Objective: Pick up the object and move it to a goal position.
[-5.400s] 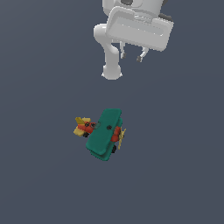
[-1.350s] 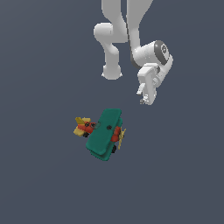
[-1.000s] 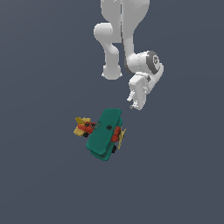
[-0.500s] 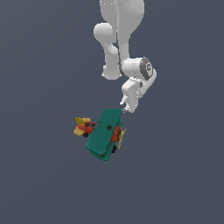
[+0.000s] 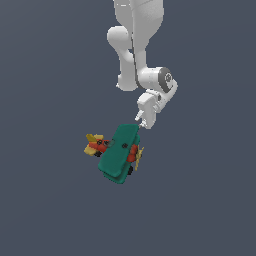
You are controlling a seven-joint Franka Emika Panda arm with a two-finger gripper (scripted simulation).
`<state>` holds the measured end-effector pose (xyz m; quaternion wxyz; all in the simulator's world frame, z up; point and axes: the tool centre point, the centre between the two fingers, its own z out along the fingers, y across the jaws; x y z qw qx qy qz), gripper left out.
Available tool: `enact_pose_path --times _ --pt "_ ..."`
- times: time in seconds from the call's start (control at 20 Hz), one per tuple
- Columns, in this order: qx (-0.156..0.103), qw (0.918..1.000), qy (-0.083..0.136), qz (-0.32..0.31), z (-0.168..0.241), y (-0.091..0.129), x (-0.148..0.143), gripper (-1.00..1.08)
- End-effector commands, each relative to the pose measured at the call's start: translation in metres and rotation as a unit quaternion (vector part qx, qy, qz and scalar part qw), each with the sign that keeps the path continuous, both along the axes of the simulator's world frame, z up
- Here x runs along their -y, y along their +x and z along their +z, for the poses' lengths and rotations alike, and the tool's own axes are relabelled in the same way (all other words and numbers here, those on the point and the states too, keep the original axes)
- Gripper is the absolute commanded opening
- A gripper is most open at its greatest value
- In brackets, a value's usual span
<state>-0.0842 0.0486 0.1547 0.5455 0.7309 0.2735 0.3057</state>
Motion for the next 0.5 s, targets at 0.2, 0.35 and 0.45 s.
enact_pose_path --times 0.2,0.35,0.45 --pt "-0.003 1.0 -0.001 -0.004 -0.0042 -0.0016 0.0052 0.28" --pt "-0.003 1.0 -0.001 -0.004 -0.0046 -0.0003 0.0065 0.28" --pt "-0.003 1.0 -0.001 -0.004 -0.0054 0.0021 0.0088 0.28"
